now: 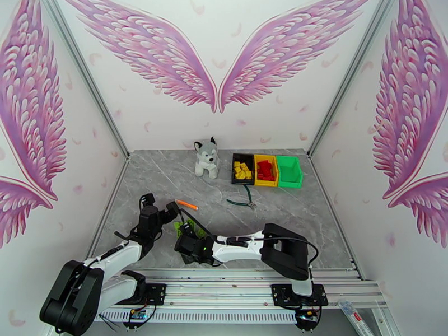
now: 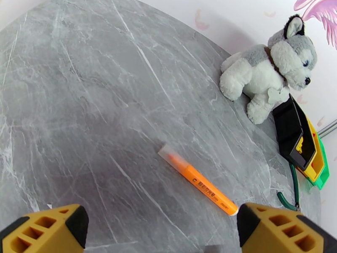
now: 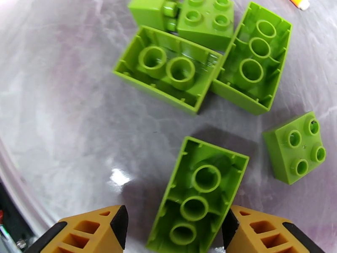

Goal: Sort the legos into containers by color

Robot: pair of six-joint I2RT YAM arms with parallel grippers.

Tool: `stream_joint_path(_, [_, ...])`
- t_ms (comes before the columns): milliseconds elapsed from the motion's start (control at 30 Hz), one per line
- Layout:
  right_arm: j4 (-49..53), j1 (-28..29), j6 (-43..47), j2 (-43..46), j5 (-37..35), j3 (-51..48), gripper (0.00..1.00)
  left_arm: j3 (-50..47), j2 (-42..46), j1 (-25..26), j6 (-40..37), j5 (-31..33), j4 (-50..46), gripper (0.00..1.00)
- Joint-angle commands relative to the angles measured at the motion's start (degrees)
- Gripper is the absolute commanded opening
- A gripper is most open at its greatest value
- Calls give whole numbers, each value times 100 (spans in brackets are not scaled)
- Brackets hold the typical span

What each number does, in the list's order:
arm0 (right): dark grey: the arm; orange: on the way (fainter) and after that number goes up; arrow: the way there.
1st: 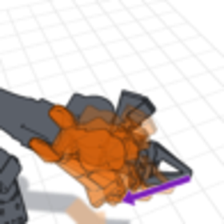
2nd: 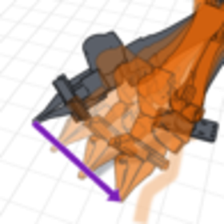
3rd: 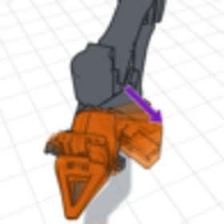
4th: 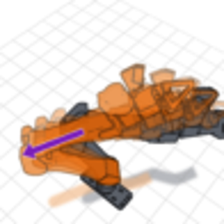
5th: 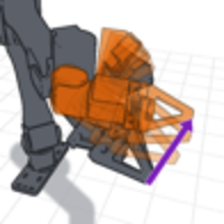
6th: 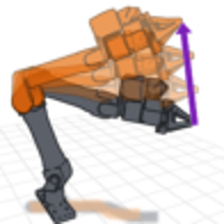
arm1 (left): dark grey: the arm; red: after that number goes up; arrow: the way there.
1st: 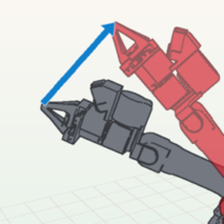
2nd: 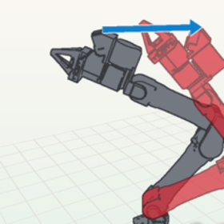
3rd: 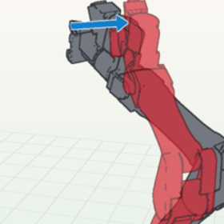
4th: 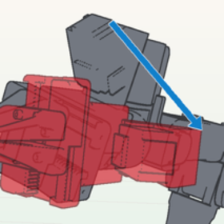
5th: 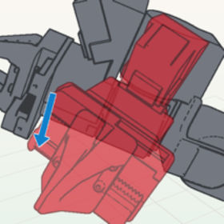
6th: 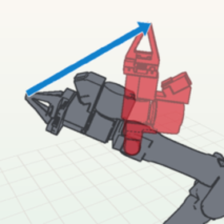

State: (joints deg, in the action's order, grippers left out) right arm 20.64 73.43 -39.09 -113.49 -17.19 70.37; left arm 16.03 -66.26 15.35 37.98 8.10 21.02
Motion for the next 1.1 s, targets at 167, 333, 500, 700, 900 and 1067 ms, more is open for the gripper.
stream_joint_path(167, [410, 25, -266, -117, -612, 30, 52, -57, 70, -50, 10, -115, 113, 99])
stream_joint_path(333, [31, 14, -172, 305, -636, -340, 37, 25, -44, -36, -20, -264, 148, 99])
stream_joint_path(500, [-78, -125, 8, 1018, -980, -777, 32, 285, -465, 319, -44, -515, 353, 99])
stream_joint_path(700, [2, -1070, 103, 1931, -1199, -1493, 29, 951, -1051, 1251, -180, -269, 412, 99])
stream_joint_path(900, [-438, -2466, 277, 2907, -1057, -2360, 26, 1818, -1902, 1868, -276, -435, 659, 99])
stream_joint_path(1067, [-1255, -3851, 384, 3696, -653, -2919, 27, 2877, -2978, 2438, -458, -640, 767, 99])
